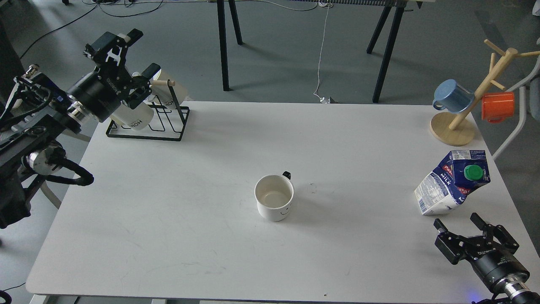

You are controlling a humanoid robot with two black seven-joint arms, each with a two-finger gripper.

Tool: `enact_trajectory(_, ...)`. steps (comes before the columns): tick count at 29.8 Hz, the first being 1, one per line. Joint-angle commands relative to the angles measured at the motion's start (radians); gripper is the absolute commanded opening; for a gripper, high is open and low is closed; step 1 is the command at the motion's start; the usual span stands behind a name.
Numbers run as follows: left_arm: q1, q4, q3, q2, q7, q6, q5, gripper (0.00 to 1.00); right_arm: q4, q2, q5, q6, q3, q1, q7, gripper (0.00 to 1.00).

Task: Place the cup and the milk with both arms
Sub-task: 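Reach the right gripper to the milk carton and grasp it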

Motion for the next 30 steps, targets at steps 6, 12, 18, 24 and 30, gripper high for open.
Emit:
enact_trajectory(6, 0.010, 0.000, 0.001, -0.012, 0.000, 0.000, 0.005, 0.90, -0.027, 0.002, -0.002, 0.000, -0.003, 0.067, 0.002, 0.99)
enact_trajectory(12, 0.016, 0.002, 0.000, -0.014, 0.000, 0.000, 0.026, 0.91, -0.050, 0.029, -0.002, 0.000, 0.013, 0.083, 0.003, 0.99)
enact_trajectory(18, 0.028, 0.002, 0.001, -0.014, 0.000, 0.000, 0.026, 0.91, -0.087, 0.034, -0.002, 0.000, 0.004, 0.149, 0.003, 0.99)
enact_trajectory(24, 0.030, 0.002, 0.000, -0.014, 0.000, 0.000, 0.046, 0.91, -0.090, 0.049, -0.003, 0.000, -0.003, 0.178, 0.003, 0.97)
enact_trajectory(30, 0.042, 0.006, 0.000, -0.014, 0.000, 0.000, 0.048, 0.92, -0.078, 0.071, -0.006, 0.000, 0.004, 0.170, 0.015, 0.55)
